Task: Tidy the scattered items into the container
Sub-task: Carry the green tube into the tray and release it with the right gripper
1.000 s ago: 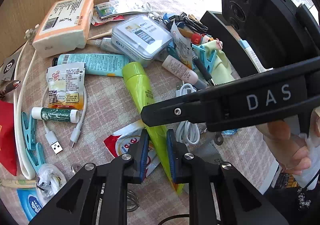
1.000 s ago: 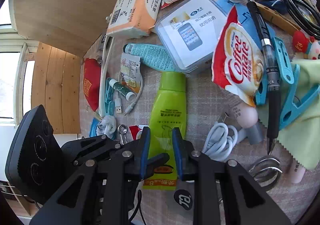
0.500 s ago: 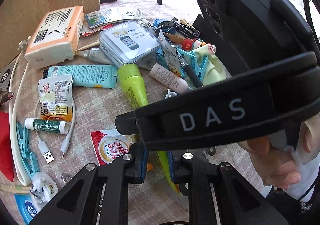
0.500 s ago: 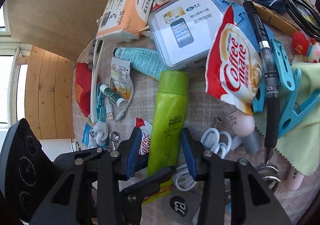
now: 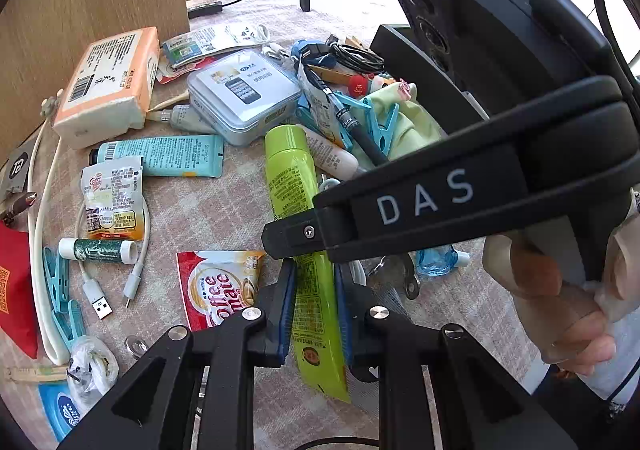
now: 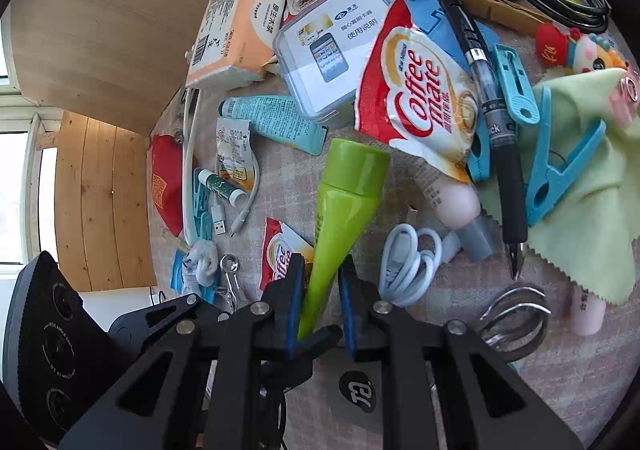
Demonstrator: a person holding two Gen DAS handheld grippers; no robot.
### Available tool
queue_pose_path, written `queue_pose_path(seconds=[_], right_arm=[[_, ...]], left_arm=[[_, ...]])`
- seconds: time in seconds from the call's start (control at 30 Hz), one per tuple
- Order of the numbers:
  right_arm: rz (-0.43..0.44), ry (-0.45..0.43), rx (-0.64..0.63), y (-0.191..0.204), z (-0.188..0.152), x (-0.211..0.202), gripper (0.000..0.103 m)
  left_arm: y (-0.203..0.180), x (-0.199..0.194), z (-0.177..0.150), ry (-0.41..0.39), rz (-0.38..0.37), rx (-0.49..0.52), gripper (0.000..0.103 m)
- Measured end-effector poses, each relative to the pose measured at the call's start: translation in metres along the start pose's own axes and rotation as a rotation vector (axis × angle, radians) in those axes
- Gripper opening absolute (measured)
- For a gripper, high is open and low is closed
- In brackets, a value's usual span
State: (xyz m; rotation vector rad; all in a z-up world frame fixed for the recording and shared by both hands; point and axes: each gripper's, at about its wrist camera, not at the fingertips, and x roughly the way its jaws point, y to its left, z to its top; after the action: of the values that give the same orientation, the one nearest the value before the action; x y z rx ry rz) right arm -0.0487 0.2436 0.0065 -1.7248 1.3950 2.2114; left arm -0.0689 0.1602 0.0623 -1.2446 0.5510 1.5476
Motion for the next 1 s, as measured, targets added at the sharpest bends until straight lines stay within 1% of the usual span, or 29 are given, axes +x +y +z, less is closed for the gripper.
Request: queue_pose_path(seconds=[0.13,0.23,0.3,0.37,0.53,0.63,0.77,0.8,0.87,0.93,0.97,1.0], right_arm=[[0.014,-0.030,-0.005,-0.002,0.001,-0.020,0.017],[0.013,-0.060,-0.011,-0.005,-0.006,-0.035,0.017],[0.002,-0.086,-0.017,-0.015,-0.007,-0.059,0.016],[-0.017,-0.116,-0.018,-0.014,-0.003,-0.075,0.016],[-0.067,-0.188,-0.004,-0.037,-0.003,-0.120,0.016],[-0.112,-0.234,0.007,-0.064,-0.005,-0.166,0.016],[-0.172,-0.280,0.036,-0.097,-0.010,-0.215,0.015],[-0.191,-0.288,0.041,-0.104,-0.012,-0.225,0.015],[-0.228,-0.303,0.053,-0.117,-0.016,-0.243,0.015],[-0.248,-0.310,0.061,-0.129,-0.018,-0.257,0.016],[-0.259,-0.309,0.058,-0.134,-0.019,-0.263,0.017],[-0.282,-0.313,0.058,-0.139,-0.020,-0.268,0.019]], left_arm=[[-0.014,-0.012,0.008,-0.013,0.012,0.026,0.018],[-0.029,-0.018,0.018,-0.027,0.007,0.048,0.019],[-0.042,-0.020,0.027,-0.037,-0.001,0.062,0.020],[-0.058,-0.019,0.037,-0.045,-0.009,0.081,0.020],[-0.112,-0.013,0.068,-0.072,-0.040,0.137,0.020],[-0.146,-0.007,0.088,-0.082,-0.069,0.163,0.020],[-0.199,0.003,0.112,-0.103,-0.103,0.198,0.020],[-0.209,0.005,0.116,-0.106,-0.112,0.206,0.020],[-0.238,0.006,0.112,-0.109,-0.134,0.218,0.020],[-0.253,0.008,0.128,-0.093,-0.157,0.213,0.021],[-0.264,0.013,0.136,-0.083,-0.161,0.212,0.023],[-0.275,0.011,0.140,-0.076,-0.142,0.218,0.039]])
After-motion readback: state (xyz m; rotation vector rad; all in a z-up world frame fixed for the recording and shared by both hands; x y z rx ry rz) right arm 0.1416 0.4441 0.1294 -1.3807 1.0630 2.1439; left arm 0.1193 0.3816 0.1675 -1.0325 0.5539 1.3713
